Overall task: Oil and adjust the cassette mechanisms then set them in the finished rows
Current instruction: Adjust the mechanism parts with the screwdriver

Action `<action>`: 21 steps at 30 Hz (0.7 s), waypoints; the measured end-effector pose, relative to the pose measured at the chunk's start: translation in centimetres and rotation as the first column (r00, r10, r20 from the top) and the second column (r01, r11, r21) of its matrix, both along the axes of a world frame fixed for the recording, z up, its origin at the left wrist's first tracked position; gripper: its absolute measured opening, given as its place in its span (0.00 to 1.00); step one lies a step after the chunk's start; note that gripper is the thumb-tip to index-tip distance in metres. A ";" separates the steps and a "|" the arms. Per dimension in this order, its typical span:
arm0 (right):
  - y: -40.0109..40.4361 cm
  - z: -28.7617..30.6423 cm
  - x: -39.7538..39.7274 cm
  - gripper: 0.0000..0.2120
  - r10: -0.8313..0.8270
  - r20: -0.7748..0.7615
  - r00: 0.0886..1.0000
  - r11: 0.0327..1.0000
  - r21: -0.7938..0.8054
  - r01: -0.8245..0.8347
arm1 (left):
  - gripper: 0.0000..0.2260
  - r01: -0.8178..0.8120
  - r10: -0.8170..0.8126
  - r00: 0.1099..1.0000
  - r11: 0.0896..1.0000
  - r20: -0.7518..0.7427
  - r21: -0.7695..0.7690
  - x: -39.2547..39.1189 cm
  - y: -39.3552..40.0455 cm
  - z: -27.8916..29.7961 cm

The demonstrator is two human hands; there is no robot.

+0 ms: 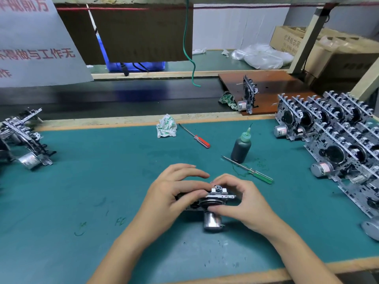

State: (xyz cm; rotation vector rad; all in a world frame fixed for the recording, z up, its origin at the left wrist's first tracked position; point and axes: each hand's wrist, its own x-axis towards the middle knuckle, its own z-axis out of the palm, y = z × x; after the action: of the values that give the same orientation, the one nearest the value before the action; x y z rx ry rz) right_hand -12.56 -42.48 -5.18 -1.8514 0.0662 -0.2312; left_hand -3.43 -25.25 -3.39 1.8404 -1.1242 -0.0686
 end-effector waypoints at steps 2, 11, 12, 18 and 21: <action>0.0 0.0 0.0 0.13 -0.012 0.007 1.000 1.000 0.010 0.012 | 0.11 0.030 -0.030 0.999 1.000 -0.030 -0.001 0.1 0.0 0.0; 0.4 0.2 -0.6 0.14 -0.001 0.009 1.000 0.998 0.056 0.000 | 0.12 0.025 -0.024 0.999 1.000 -0.048 0.014 0.0 0.1 0.0; 0.3 0.2 -0.8 0.15 -0.017 0.010 1.000 0.999 -0.029 0.017 | 0.12 0.027 -0.027 0.998 1.000 -0.054 0.013 0.0 0.1 0.0; -0.5 -0.7 -3.3 0.18 -0.184 0.213 0.960 0.745 -0.607 0.278 | 0.11 -0.005 0.005 0.999 1.000 -0.034 -0.011 0.0 -0.1 -0.2; -0.5 -1.3 -3.9 0.19 -0.162 0.227 0.960 0.656 -0.702 0.276 | 0.11 -0.002 0.002 1.000 1.000 -0.026 -0.021 0.0 -0.3 -0.3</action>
State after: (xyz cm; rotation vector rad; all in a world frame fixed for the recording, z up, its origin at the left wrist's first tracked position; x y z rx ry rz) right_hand -16.43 -42.95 -6.49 -2.6317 0.1096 -0.6414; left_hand -3.39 -25.51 -3.64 1.8173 -1.1011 -0.0786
